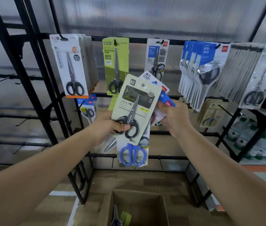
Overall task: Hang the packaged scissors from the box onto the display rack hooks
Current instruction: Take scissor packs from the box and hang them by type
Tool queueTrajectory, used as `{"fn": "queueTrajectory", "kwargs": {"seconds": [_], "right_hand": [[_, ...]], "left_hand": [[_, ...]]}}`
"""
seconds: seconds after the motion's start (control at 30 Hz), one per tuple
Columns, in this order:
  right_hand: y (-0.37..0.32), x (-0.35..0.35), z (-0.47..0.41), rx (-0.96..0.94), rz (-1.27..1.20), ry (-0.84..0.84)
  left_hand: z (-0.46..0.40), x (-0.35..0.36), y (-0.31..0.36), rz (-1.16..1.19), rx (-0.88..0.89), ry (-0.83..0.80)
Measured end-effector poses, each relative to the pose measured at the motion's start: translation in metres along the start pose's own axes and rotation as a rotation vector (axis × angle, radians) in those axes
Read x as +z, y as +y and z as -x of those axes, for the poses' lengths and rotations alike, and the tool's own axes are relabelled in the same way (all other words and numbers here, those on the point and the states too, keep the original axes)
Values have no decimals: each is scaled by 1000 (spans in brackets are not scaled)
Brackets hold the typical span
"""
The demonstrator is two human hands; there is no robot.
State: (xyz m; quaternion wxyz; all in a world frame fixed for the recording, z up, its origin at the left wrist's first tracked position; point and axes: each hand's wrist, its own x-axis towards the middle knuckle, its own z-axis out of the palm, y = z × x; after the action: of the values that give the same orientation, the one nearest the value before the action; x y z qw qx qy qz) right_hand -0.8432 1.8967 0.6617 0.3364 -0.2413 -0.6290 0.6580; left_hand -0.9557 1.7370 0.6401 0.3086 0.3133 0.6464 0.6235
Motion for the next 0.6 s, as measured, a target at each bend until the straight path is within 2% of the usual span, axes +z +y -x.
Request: {"fn": "queueTrajectory", "kwargs": {"seconds": [0.17, 0.3, 0.5, 0.6], "right_hand": [[9, 2, 0, 55, -151, 60], [21, 2, -5, 134, -238, 103], [56, 39, 0, 148, -116, -29], [73, 71, -3, 189, -63, -43]], "left_hand": [[13, -19, -9, 204, -11, 184], [31, -51, -27, 180, -39, 367], [62, -113, -68, 110, -162, 633], [66, -140, -79, 109, -193, 692]]}}
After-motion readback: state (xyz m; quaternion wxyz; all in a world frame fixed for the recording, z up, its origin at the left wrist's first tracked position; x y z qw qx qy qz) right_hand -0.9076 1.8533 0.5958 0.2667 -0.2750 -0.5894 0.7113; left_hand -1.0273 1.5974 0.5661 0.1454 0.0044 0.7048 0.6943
